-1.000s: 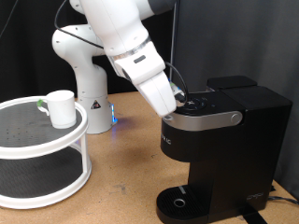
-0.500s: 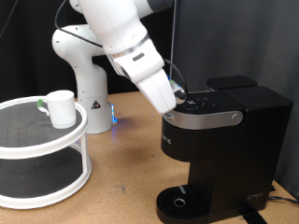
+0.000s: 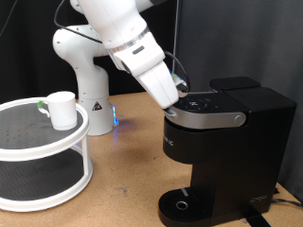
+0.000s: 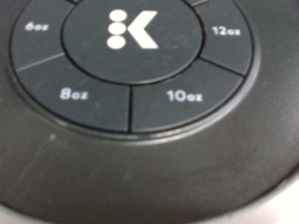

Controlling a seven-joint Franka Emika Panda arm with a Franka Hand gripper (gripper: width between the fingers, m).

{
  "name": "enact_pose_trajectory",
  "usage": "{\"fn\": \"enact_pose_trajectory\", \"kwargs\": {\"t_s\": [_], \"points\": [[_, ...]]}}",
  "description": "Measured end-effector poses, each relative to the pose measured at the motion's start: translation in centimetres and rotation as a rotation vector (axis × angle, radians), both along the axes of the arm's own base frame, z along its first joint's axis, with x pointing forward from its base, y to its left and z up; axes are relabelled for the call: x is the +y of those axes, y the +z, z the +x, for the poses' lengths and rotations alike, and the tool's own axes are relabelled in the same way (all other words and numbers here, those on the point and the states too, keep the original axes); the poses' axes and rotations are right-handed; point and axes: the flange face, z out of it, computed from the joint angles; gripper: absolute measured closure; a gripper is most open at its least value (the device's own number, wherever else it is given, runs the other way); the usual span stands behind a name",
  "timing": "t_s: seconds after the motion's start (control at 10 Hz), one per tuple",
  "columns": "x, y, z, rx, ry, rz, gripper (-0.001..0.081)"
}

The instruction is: Make a cup of coffee with the keurig machine

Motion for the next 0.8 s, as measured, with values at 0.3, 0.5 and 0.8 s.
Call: {"fn": "enact_pose_trajectory", "kwargs": {"t_s": [0.3,0.5,0.8], "points": [[0.4,0.1,-0.2,0.046,-0.005,-0.017,0.0805],[0.6,0.2,-0.2,0.051,-0.005,-0.015,0.0805],[0.7,1.8,-0.4,0.044,0.014,0.036,0.0805]]}}
